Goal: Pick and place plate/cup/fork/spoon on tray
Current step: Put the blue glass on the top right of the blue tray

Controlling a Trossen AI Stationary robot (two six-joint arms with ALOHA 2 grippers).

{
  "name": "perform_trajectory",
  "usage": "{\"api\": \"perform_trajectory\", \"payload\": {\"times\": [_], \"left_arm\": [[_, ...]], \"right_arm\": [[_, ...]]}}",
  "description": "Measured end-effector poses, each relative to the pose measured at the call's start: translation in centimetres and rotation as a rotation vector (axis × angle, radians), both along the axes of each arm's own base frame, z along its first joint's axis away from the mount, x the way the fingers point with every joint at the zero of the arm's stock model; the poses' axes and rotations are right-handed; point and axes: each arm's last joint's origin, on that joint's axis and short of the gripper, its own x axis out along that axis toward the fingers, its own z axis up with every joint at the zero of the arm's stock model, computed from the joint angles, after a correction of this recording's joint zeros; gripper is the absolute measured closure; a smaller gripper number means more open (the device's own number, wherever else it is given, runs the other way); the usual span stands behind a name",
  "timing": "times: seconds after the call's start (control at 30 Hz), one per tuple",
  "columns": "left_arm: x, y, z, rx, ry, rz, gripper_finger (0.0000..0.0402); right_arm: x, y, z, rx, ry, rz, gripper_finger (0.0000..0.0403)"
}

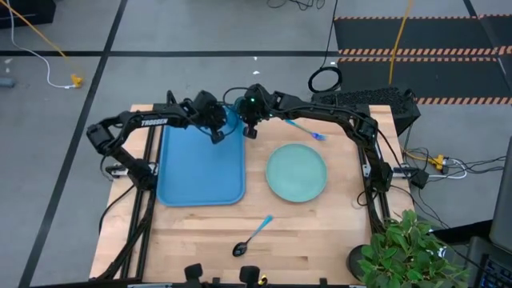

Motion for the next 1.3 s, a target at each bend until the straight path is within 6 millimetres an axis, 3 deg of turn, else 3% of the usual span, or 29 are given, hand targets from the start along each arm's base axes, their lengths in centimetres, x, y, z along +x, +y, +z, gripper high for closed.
{"api": "perform_trajectory", "payload": {"times": [0.3,0.47,0.63,0.73,1.03,1.3], "left_arm": [[-1.2,0.9,-0.4,-0.041,-0.116,0.056,0.0358],[-1.8,0.9,-1.4,-0.038,-0.139,0.057,0.0304],[-1.5,0.6,-1.5,0.011,-0.183,0.033,0.0231],[-1.2,0.2,-1.7,0.037,-0.198,0.006,0.0208],[-1.1,0.1,-1.8,0.061,-0.183,-0.006,0.024],[-0.9,0.7,-3.3,0.059,-0.147,-0.003,0.028]], "right_arm": [[-0.1,0.1,-0.1,-0.001,0.015,0.011,0.0387],[-0.1,0.1,0.0,-0.006,0.017,0.016,0.0387],[-0.1,0.1,0.0,-0.013,0.019,0.023,0.0387],[-0.1,0.0,0.0,-0.023,0.014,0.029,0.0387],[0.1,0.0,0.2,-0.035,-0.011,0.028,0.0387],[0.1,0.0,0.2,-0.038,-0.011,0.031,0.0387]]}}
